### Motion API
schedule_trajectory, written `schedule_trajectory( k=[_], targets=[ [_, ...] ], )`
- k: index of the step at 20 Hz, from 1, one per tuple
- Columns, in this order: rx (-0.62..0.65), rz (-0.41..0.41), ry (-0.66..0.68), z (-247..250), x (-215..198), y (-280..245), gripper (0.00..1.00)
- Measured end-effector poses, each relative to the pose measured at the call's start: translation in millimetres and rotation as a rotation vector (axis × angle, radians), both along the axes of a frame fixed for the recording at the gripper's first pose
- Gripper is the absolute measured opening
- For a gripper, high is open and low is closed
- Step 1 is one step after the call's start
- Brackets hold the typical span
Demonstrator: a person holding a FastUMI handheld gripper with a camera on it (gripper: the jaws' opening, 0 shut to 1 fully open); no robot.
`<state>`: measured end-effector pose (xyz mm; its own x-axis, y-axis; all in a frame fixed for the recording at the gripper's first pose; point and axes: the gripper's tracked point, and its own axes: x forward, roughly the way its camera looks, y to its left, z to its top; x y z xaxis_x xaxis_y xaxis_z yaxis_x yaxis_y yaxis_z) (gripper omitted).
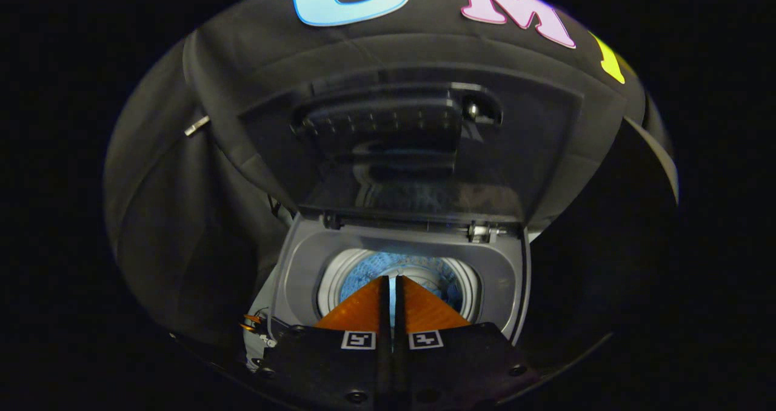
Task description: Put the clothes into the washing machine and then close the washing machine lid.
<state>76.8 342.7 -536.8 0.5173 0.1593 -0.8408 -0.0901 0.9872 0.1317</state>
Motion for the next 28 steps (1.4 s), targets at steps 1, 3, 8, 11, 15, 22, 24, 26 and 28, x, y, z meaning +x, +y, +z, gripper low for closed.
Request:
schedule_trajectory(
  k=[1, 3, 8, 11, 15, 22, 24, 26, 28],
  targets=[
    [0.0, -0.018, 0.016, -10, -2, 0, 0.06],
    [-0.009, -0.035, 0.038, -26, -3, -1, 0.17],
    [-0.026, -0.021, 0.048, -35, -4, 3, 0.59],
    [-0.032, -0.019, 0.054, -38, -7, 0, 0.8],
    [-0.028, -0.034, 0.04, -27, -6, -8, 1.0],
    [0.007, -0.028, -0.09, 56, 31, 3, 1.0],
    [0.017, -0.018, -0.157, 93, 51, 11, 1.0],
    [0.025, -0.007, -0.216, 126, 70, 20, 1.0],
    [0.018, -0.001, -0.281, 154, 94, 25, 1.0]
  ],
)
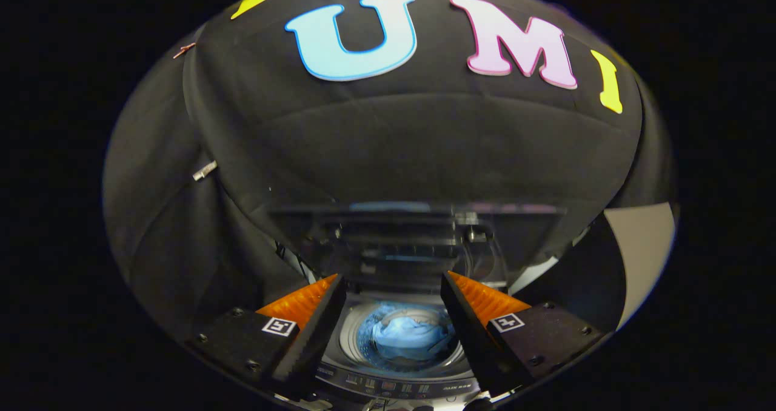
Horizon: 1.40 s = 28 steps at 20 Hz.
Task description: Put the clothes into the washing machine and then close the washing machine lid.
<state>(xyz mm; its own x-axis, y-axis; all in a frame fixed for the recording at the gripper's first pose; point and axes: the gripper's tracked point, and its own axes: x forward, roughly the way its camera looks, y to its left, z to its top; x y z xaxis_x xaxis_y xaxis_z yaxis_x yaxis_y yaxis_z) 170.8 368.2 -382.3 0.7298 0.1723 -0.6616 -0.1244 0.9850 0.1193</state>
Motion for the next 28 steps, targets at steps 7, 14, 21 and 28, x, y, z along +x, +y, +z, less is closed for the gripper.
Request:
schedule_trajectory(
  k=[7, 14, 21, 28],
  targets=[
    [-0.012, -0.064, -0.002, -2, 79, 1, 1.0],
    [-0.028, -0.083, 0.028, -20, 88, 2, 1.0],
    [-0.021, -0.063, -0.051, -15, 65, 4, 1.0],
    [-0.026, -0.054, -0.076, -14, 34, 5, 1.0]
  ],
)
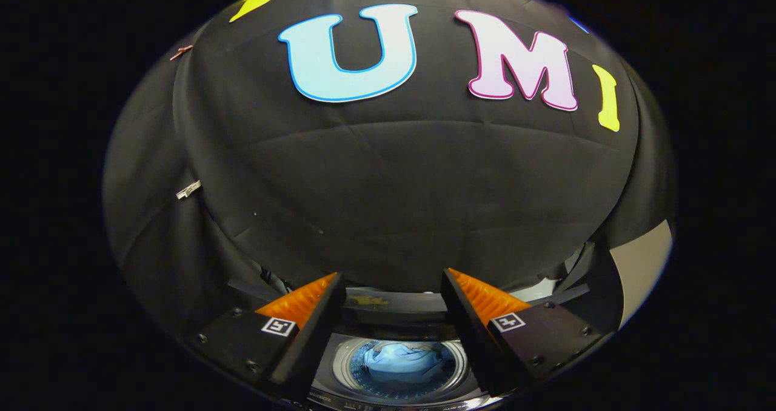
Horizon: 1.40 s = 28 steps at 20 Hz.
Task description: Put the clothes into the washing machine and then close the washing machine lid.
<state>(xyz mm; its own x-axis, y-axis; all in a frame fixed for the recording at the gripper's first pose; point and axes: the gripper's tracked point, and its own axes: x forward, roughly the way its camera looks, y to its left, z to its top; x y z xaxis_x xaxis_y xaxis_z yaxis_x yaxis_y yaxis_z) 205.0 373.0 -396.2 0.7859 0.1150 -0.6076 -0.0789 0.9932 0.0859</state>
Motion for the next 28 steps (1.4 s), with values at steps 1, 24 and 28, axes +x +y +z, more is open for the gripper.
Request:
schedule_trajectory(
  k=[1, 24, 28],
  targets=[
    [-0.001, 0.003, -0.001, 0, -4, 0, 1.0],
    [-0.007, 0.049, 0.203, -96, -117, 0, 1.0],
    [-0.053, 0.054, 0.322, -163, -155, -8, 1.0]
  ],
)
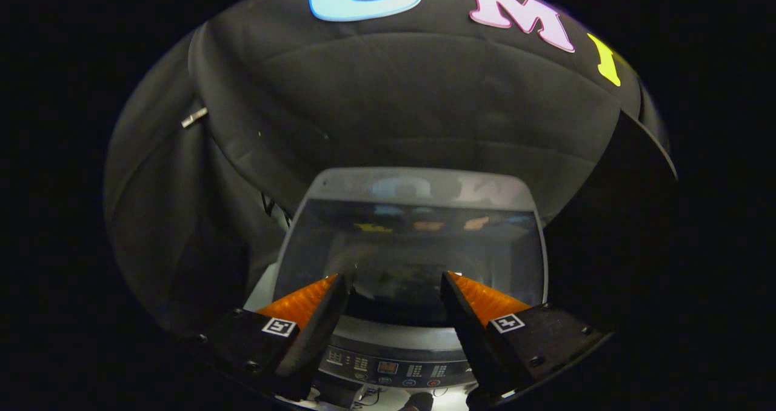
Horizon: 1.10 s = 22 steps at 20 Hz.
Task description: Put the clothes into the washing machine and then close the washing machine lid.
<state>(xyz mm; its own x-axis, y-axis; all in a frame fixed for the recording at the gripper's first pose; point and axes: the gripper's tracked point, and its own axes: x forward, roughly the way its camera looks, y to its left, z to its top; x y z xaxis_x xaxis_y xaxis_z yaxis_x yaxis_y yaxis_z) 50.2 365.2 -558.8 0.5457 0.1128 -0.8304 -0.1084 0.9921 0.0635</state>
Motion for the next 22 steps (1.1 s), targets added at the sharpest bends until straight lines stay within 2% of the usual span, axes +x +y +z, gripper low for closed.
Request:
schedule_trajectory(
  k=[4, 10, 13, 16, 19, 22],
  targets=[
    [-0.02, 0.004, 0.084, -34, -16, -5, 1.0],
    [0.01, 0.012, 0.032, -9, -6, -2, 1.0],
    [0.05, 0.004, -0.035, 51, 10, 3, 1.0],
    [0.089, 0.006, -0.143, 122, 22, -15, 1.0],
    [0.129, 0.034, -0.261, 196, 21, -32, 1.0],
    [0.162, 0.015, -0.37, 259, 19, -53, 1.0]
  ],
)
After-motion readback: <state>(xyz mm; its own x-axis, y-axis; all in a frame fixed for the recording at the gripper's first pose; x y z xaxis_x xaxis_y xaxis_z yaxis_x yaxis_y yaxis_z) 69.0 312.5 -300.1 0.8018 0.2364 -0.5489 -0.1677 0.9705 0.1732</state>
